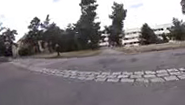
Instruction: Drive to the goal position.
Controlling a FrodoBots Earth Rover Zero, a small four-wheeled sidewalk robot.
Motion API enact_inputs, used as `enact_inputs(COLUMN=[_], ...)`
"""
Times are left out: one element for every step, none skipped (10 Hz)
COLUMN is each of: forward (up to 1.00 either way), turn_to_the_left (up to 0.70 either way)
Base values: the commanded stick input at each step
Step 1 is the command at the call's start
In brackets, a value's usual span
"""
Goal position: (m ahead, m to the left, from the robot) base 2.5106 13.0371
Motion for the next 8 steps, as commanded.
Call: enact_inputs(forward=[0.00, 0.00, 0.00, 0.00, 0.00, 0.00, 0.00, 0.00], turn_to_the_left=[0.70, 0.70, 0.70, 0.70, 0.70, 0.70, 0.70, 0.43])
